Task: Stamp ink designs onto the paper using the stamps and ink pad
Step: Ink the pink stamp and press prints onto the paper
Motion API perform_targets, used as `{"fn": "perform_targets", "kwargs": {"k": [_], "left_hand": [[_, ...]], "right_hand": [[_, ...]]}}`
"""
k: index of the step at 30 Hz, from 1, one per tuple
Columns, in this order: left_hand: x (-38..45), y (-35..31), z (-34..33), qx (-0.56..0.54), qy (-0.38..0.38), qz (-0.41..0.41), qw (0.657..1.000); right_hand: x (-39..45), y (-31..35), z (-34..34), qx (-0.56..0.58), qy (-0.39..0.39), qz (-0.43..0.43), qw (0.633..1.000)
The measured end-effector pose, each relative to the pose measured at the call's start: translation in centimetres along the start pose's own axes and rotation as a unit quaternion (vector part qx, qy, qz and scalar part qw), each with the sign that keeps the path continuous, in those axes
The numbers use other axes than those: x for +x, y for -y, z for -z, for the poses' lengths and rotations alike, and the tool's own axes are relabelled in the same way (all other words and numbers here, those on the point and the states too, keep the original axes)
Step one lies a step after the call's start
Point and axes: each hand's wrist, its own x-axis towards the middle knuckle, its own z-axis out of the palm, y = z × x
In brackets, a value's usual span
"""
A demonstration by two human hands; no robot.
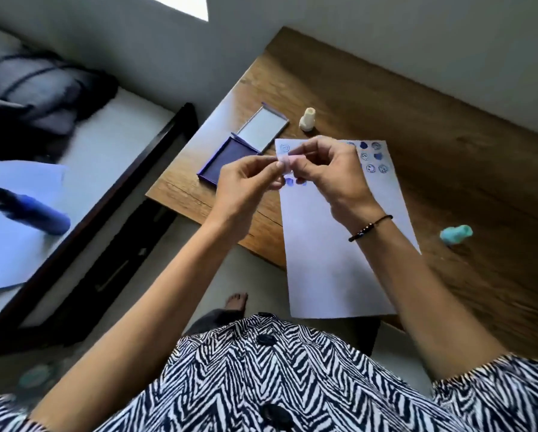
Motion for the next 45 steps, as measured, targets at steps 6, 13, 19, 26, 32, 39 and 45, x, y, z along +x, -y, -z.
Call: {"fn": "perform_targets", "kwargs": {"k": [6, 13, 19, 26, 32, 39, 45], "left_hand": [[-1.3, 0.7, 3.8, -0.153, -0.120, 0.072, 0.978], [-2.7, 1.6, 5.6, -0.199, -0.175, 0.078, 0.961], [-3.2, 1.7, 5.2, -0.194, -0.179, 0.067, 0.962], [-3.3, 1.7, 4.9, -0.190, -0.191, 0.074, 0.960], [-3.7, 1.9, 4.8, -0.172, -0.209, 0.082, 0.959], [-3.5, 1.7, 3.5, -0.120, -0.168, 0.052, 0.977], [-2.7, 2.1, -0.3, 0.251, 0.005, -0.080, 0.965]], "right_hand": [[1.6, 1.2, -3.7, -0.194, 0.041, 0.205, 0.958], [6.3, -1.0, -8.3, -0.473, 0.102, 0.255, 0.837], [7.2, -0.2, -8.4, -0.456, 0.152, 0.234, 0.845], [7.6, -0.3, -8.5, -0.454, 0.156, 0.210, 0.851], [5.7, -1.1, -9.8, -0.452, 0.162, 0.244, 0.842], [6.1, 0.1, -6.1, -0.230, 0.063, 0.134, 0.962], [2.4, -2.6, 2.0, -0.105, -0.067, -0.034, 0.992]]}}
